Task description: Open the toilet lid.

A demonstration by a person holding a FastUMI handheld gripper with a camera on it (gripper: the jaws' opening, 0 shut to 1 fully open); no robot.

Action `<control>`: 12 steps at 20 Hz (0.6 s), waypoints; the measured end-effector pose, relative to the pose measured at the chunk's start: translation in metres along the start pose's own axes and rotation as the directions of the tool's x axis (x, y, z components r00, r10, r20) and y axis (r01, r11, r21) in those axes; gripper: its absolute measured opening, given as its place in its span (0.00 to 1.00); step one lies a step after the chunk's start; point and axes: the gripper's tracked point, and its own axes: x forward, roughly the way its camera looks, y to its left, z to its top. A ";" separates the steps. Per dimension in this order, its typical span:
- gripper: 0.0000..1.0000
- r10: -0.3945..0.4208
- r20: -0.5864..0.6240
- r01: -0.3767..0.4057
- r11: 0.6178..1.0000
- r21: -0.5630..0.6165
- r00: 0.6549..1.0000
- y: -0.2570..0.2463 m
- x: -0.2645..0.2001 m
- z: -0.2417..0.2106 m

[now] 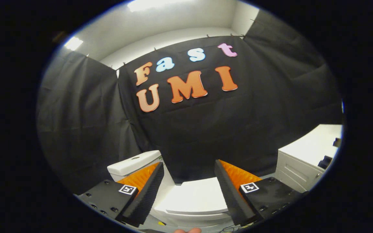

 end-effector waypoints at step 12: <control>0.99 -0.119 -0.194 0.173 0.942 0.287 0.974 -0.106 0.042 -0.139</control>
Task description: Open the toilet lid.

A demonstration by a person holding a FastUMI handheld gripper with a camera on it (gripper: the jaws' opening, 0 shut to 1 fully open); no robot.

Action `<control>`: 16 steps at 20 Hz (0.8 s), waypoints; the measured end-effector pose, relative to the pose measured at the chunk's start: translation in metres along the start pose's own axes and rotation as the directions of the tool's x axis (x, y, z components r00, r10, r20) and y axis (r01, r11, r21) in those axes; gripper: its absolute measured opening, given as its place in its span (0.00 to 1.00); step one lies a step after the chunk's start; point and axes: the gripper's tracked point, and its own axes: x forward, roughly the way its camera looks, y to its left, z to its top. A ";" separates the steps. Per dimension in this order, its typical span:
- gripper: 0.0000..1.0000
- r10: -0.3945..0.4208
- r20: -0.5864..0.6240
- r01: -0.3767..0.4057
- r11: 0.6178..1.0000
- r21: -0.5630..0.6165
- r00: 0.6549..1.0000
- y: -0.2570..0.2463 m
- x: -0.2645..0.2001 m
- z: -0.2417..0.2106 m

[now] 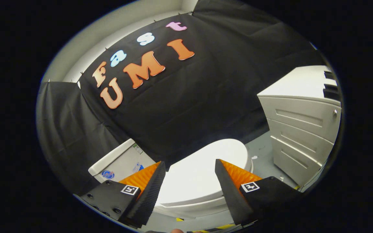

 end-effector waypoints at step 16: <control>0.99 -0.175 -0.111 0.202 0.929 0.310 0.978 -0.136 0.009 -0.113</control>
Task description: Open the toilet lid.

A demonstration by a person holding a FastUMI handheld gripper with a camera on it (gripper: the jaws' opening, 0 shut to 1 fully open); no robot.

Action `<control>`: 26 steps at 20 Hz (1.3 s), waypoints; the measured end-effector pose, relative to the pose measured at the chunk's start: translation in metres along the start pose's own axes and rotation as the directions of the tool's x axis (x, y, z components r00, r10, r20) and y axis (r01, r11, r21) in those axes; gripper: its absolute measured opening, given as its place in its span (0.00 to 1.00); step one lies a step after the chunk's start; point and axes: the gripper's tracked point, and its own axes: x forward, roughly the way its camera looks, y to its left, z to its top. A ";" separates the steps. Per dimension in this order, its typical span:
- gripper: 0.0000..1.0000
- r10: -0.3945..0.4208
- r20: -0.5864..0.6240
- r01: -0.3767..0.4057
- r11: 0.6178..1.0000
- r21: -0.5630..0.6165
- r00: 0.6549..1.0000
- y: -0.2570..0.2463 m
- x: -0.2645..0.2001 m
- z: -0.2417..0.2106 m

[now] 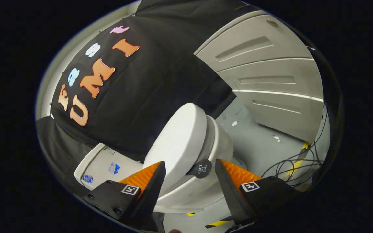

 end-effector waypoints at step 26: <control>0.46 0.077 -0.069 -0.067 0.988 0.142 0.995 -0.005 0.040 -0.037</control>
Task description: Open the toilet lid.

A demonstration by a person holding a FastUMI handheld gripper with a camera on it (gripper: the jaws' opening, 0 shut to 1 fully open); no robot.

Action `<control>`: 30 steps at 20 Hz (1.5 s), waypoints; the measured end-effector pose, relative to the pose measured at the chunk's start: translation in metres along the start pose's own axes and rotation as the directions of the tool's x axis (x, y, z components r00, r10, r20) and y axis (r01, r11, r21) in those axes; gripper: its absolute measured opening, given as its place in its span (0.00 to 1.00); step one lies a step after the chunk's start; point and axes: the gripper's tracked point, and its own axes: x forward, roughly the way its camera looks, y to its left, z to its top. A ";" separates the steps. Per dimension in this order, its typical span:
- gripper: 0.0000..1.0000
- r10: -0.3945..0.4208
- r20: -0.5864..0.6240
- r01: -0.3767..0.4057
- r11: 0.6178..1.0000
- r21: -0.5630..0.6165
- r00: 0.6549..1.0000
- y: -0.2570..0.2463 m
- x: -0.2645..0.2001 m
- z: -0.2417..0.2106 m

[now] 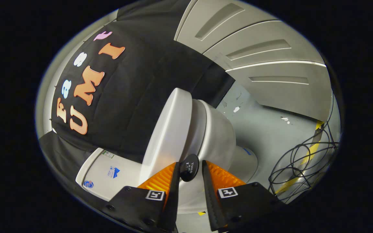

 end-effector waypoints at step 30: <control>0.08 -0.074 0.062 0.076 0.997 -0.016 0.995 0.013 0.002 0.014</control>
